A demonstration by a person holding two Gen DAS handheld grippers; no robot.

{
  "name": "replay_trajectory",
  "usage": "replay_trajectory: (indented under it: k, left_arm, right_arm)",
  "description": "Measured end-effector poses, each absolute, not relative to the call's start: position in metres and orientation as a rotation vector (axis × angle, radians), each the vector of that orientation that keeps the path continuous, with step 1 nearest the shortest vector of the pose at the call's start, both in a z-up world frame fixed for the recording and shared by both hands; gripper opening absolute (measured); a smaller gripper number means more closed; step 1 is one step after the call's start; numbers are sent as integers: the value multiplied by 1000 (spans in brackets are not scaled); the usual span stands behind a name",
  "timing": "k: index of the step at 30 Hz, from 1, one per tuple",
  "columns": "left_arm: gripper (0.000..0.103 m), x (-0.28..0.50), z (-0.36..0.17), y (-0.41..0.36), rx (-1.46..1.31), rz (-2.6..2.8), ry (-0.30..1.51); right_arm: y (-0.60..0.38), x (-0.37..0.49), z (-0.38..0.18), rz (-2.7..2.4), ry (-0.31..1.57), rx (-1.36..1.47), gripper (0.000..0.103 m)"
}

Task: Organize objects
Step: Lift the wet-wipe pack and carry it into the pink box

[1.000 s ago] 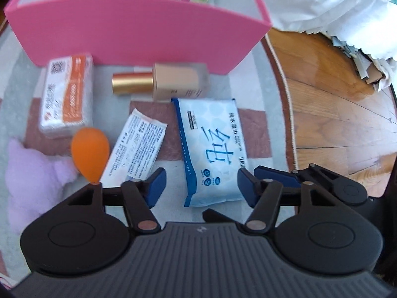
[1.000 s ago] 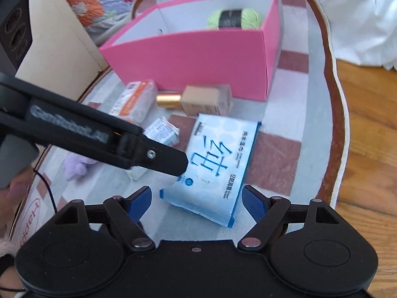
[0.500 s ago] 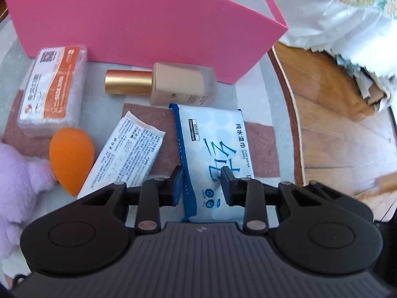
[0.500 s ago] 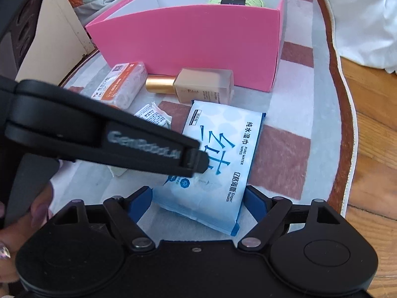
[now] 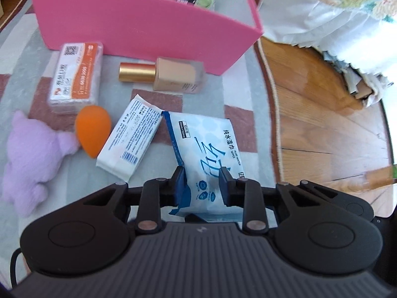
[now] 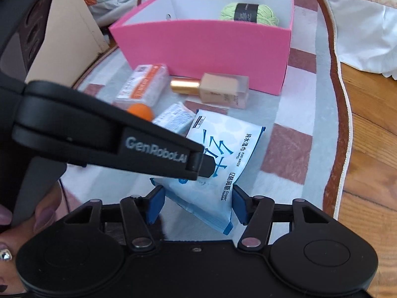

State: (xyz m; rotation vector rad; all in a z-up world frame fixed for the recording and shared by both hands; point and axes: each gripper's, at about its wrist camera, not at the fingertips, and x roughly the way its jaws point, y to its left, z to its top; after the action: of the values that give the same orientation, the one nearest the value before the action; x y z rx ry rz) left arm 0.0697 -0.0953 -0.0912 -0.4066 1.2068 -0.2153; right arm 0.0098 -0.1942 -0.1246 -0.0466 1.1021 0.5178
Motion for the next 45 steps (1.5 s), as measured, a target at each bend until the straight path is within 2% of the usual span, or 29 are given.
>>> replay_trajectory:
  k: [8, 14, 22, 32, 45]
  left_arm:
    - [28, 51, 0, -99, -280, -224, 1125]
    - [28, 63, 52, -83, -324, -241, 1062]
    - [29, 106, 94, -64, -364, -235, 995]
    - [29, 192, 67, -47, -425, -192, 1065]
    - [28, 273, -1, -59, -448, -137, 1190]
  right_arm:
    - [-197, -4, -51, 554, 1065, 32, 63]
    - [-194, 0, 3, 564, 994, 21, 63]
    - [-188, 43, 50, 586, 926, -8, 63]
    - [-167, 118, 46, 552, 964, -41, 60]
    - [-159, 193, -20, 503, 1059, -136, 57]
